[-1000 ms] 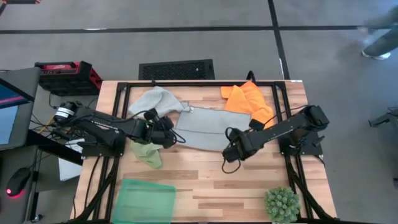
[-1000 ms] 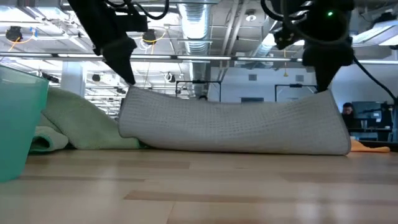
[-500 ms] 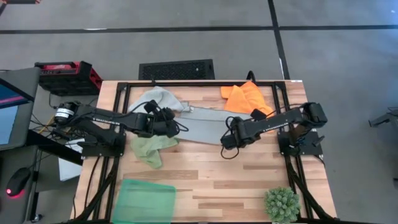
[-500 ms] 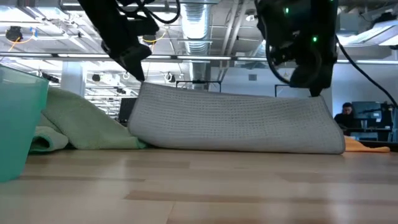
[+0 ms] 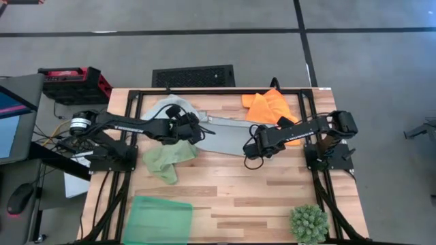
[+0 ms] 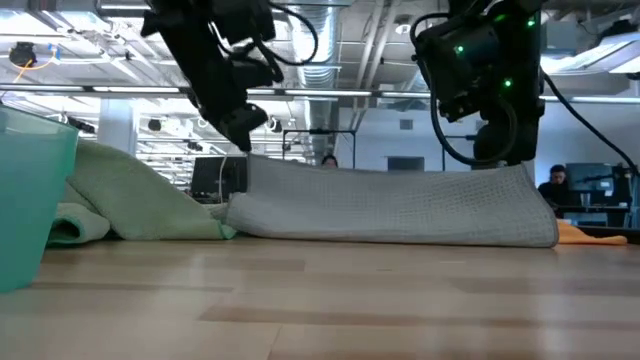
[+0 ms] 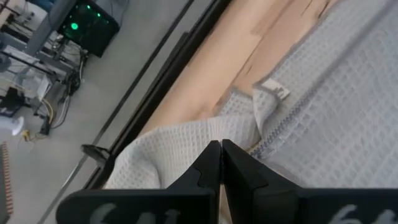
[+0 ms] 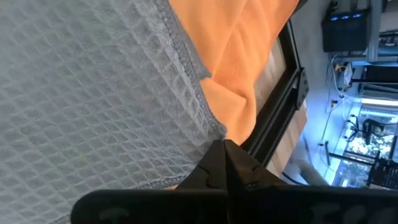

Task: Fold microfiber towels
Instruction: Fold the bottom gray microfiber cloth

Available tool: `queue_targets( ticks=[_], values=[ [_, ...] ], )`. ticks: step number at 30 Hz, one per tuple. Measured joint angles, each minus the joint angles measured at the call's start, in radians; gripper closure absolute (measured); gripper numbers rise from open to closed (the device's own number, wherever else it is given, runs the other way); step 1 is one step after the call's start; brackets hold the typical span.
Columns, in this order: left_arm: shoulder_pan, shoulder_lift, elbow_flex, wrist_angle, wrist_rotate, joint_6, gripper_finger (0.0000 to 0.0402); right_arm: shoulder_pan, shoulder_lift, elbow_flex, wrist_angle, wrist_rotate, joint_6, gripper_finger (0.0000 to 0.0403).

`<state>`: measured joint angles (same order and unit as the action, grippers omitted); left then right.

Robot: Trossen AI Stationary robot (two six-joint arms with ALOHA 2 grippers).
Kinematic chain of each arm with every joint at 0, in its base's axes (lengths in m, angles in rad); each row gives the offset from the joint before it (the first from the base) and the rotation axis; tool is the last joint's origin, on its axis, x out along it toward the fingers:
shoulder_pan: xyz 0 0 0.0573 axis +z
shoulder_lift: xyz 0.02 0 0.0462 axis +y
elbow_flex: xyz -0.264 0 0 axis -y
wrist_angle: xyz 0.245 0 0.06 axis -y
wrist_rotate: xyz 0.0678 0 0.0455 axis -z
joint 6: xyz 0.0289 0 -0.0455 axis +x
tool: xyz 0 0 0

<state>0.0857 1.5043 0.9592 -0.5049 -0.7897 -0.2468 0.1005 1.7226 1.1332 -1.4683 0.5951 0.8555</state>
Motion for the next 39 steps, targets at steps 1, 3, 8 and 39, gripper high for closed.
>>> queue_targets(
  ticks=[1, 3, 8, 39],
  values=[
    [0.005, 0.007, 0.000, 0.005, 0.000, 0.006, 0.0401, -0.002, 0.000, 0.000, 0.001, 0.006, 0.000, 0.0399],
    [0.016, 0.018, 0.000, 0.031, 0.003, 0.007, 0.0401, -0.008, 0.000, 0.000, 0.007, 0.006, 0.000, 0.0398],
    [0.044, 0.020, 0.000, 0.026, 0.110, 0.008, 0.0401, -0.028, 0.000, 0.000, 0.044, 0.006, -0.019, 0.0386],
    [0.118, 0.019, 0.000, 0.057, 0.357, 0.065, 0.0248, -0.061, -0.010, 0.009, 0.209, -0.042, -0.307, 0.0222]
  ],
)
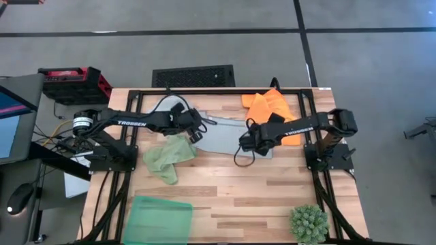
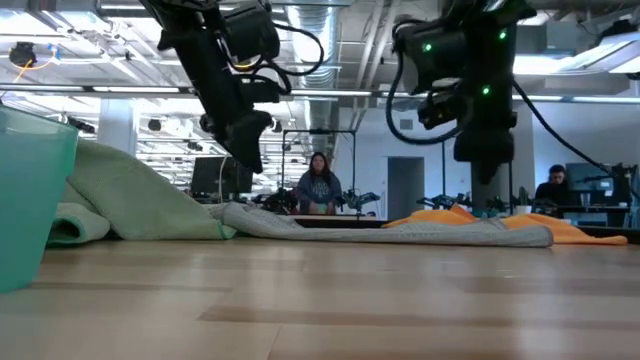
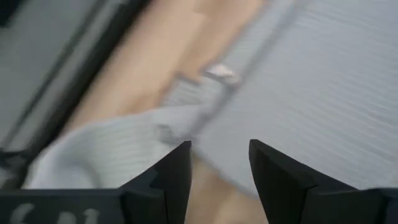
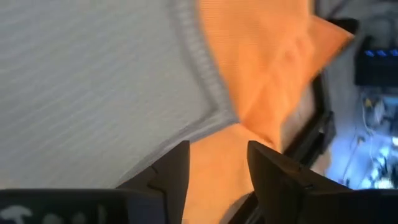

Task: Fold microfiber towels
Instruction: Fold the bottom gray microfiber cloth

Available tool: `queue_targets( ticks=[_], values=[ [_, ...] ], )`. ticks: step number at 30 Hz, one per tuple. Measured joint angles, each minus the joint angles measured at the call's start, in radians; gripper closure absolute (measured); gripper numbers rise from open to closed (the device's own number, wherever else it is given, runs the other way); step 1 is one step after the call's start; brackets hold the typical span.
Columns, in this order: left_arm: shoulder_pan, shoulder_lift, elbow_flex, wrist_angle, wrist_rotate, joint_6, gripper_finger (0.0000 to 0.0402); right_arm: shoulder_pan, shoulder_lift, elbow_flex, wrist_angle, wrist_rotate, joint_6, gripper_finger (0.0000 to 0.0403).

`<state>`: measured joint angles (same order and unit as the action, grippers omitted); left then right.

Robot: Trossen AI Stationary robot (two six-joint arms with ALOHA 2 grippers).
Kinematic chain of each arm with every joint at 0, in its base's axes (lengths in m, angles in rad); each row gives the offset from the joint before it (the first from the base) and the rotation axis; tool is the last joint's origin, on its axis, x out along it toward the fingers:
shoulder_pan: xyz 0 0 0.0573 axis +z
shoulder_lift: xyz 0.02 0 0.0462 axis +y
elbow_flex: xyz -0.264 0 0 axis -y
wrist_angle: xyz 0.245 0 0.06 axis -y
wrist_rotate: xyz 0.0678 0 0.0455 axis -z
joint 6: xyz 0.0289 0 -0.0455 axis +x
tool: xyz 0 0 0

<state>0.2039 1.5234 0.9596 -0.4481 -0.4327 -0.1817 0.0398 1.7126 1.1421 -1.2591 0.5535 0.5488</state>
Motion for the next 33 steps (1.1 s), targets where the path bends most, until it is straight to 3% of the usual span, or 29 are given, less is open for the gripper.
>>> queue_targets(
  ticks=[4, 9, 13, 20, 33],
  values=[
    [-0.046, -0.011, 0.000, -0.001, 0.062, 0.046, 0.0249, 0.099, -0.012, 0.006, 0.022, -0.087, -0.069, 0.0230],
    [-0.117, -0.043, 0.000, -0.013, 0.046, 0.095, 0.0249, 0.201, -0.010, 0.005, 0.099, -0.230, -0.185, 0.0241],
    [-0.170, -0.092, 0.000, -0.010, 0.006, 0.096, 0.0249, 0.240, -0.010, -0.014, 0.162, -0.261, -0.218, 0.0250],
    [-0.237, -0.185, 0.000, -0.025, -0.054, 0.094, 0.0249, 0.224, -0.010, -0.104, 0.230, -0.270, -0.228, 0.0266],
    [-0.250, -0.286, 0.000, -0.047, -0.055, 0.088, 0.0249, 0.151, -0.010, -0.194, 0.351, -0.321, -0.264, 0.0284]
  ],
)
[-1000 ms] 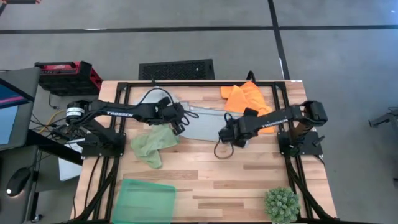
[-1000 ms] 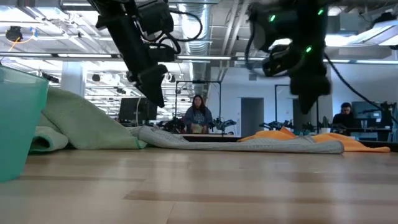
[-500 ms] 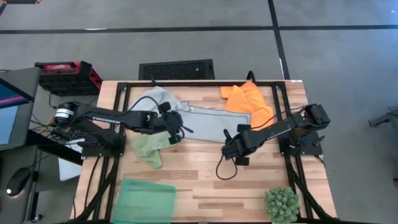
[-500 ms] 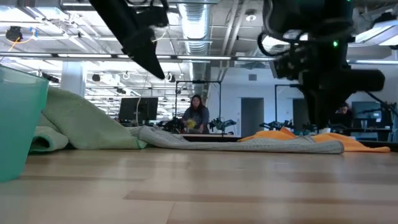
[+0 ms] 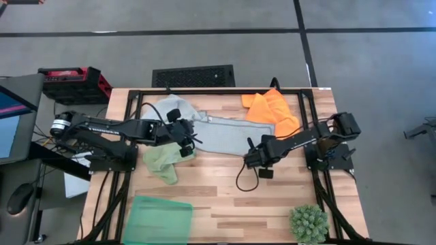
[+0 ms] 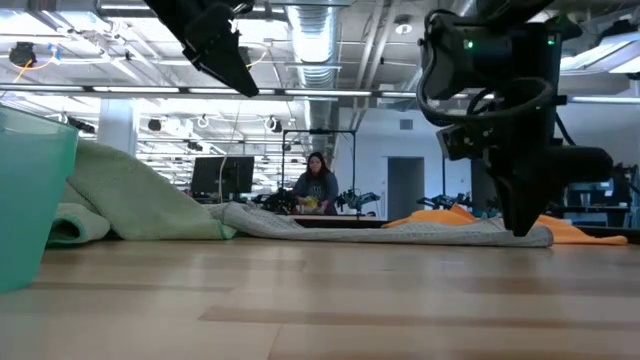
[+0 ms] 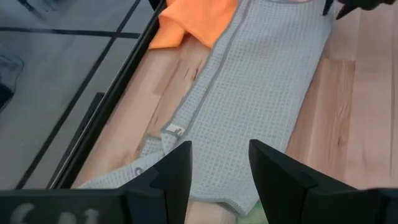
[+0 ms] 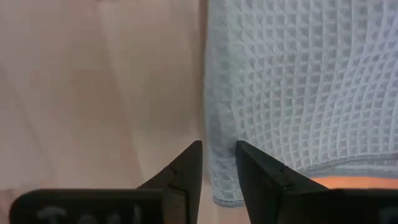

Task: Fold microfiber towels
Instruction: Fold the bottom gray microfiber cloth

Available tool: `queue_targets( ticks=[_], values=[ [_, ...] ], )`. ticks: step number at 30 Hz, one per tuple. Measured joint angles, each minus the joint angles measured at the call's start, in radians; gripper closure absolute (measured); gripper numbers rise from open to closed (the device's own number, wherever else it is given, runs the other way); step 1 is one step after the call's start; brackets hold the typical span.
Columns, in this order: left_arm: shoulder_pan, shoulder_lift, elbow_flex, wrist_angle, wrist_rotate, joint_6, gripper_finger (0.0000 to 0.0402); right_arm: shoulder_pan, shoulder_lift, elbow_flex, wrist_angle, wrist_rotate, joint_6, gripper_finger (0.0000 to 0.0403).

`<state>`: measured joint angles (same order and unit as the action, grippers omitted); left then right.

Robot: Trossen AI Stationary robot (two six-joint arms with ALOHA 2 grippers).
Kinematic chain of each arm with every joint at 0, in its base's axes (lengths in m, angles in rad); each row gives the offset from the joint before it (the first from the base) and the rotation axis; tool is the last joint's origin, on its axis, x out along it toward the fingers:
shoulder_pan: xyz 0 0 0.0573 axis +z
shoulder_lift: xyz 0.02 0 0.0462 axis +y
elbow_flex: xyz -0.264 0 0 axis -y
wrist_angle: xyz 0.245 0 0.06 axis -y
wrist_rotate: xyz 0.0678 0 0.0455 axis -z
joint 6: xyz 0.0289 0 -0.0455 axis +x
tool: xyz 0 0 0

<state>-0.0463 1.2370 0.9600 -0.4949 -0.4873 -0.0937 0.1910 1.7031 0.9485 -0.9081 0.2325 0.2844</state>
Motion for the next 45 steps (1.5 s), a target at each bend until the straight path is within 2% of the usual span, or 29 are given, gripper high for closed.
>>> queue_targets(
  ticks=[15, 18, 22, 23, 31, 34, 40, 45],
  values=[
    [0.000, -0.002, 0.000, -0.031, 0.001, -0.002, 0.0249, -0.057, 0.000, -0.042, 0.034, -0.046, -0.005, 0.0288],
    [0.000, -0.002, 0.000, -0.031, 0.002, -0.010, 0.0249, -0.064, 0.000, -0.042, 0.035, -0.046, 0.005, 0.0312],
    [0.000, -0.002, 0.000, -0.048, 0.002, -0.022, 0.0249, -0.074, 0.000, -0.042, 0.029, -0.033, 0.019, 0.0383],
    [0.000, -0.002, 0.000, -0.057, 0.002, -0.025, 0.0249, -0.076, 0.000, -0.042, 0.025, -0.022, 0.019, 0.0390],
    [0.000, -0.001, 0.000, -0.098, 0.002, -0.049, 0.0249, -0.093, 0.000, 0.059, -0.152, 0.053, 0.021, 0.0397],
    [0.000, -0.001, 0.000, -0.098, 0.002, -0.049, 0.0249, -0.111, 0.000, 0.112, -0.199, 0.084, -0.015, 0.0395],
    [0.000, -0.001, 0.000, -0.098, 0.002, -0.048, 0.0249, -0.174, 0.000, 0.202, -0.181, 0.143, -0.152, 0.0398],
    [0.000, -0.001, 0.000, -0.099, 0.002, -0.047, 0.0249, -0.233, 0.000, 0.248, -0.065, 0.165, -0.294, 0.0400]
  ],
)
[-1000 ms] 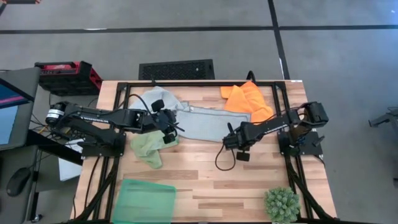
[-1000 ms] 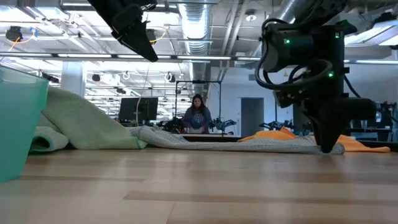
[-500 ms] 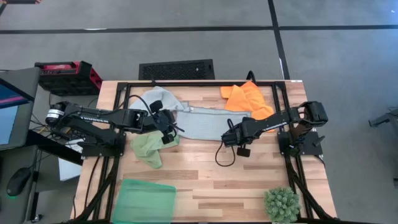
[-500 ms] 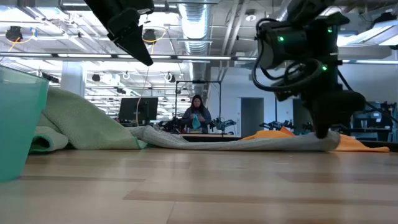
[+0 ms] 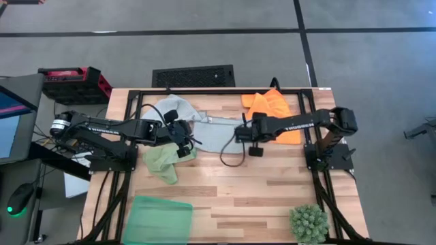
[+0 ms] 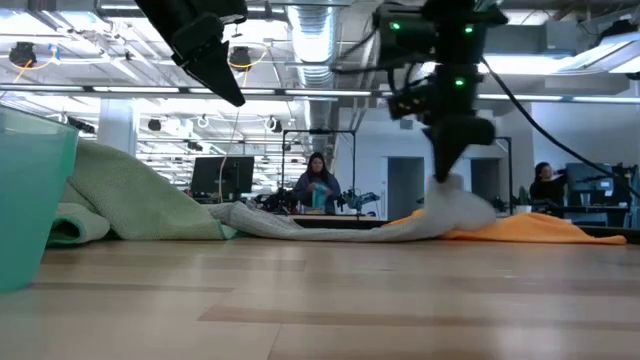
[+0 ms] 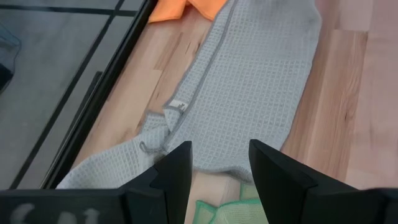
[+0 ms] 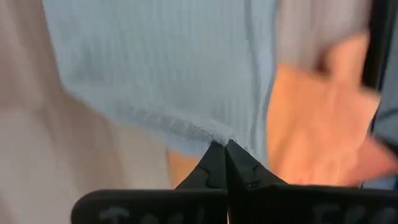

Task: Fold microfiber towels
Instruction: Fold the bottom gray microfiber cloth

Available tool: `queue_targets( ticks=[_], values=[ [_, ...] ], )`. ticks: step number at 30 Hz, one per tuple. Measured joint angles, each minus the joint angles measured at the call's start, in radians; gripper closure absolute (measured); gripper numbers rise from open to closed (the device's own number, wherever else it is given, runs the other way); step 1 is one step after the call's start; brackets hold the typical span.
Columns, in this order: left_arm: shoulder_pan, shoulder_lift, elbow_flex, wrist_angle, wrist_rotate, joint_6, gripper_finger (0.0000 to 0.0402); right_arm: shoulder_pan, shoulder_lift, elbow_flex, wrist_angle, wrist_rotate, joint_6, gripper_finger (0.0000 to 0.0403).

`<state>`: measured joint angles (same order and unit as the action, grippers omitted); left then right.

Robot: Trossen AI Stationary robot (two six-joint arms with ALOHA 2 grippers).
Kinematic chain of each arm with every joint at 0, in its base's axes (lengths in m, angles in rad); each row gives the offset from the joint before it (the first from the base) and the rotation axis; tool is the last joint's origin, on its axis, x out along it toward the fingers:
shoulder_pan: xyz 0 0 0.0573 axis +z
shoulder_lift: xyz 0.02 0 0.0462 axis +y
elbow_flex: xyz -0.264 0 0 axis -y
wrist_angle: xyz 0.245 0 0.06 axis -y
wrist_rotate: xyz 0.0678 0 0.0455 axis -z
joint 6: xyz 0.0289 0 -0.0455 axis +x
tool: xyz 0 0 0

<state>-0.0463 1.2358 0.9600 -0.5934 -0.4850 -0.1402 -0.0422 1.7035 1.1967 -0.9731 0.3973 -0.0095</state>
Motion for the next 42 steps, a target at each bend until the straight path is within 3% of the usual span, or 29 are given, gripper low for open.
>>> queue_targets(
  ticks=[15, 37, 42],
  values=[
    [0.000, 0.000, 0.000, 0.000, 0.000, 0.001, 0.0249, -0.091, 0.021, 0.029, 0.528, -0.007, -0.338, 0.0401],
    [0.000, 0.000, 0.000, 0.000, 0.000, 0.001, 0.0248, -0.117, 0.024, 0.029, 0.841, -0.070, -0.456, 0.0401],
    [0.000, 0.000, 0.000, 0.000, -0.001, 0.001, 0.0248, -0.114, 0.107, 0.031, 0.923, -0.077, -0.480, 0.0400]
  ],
)
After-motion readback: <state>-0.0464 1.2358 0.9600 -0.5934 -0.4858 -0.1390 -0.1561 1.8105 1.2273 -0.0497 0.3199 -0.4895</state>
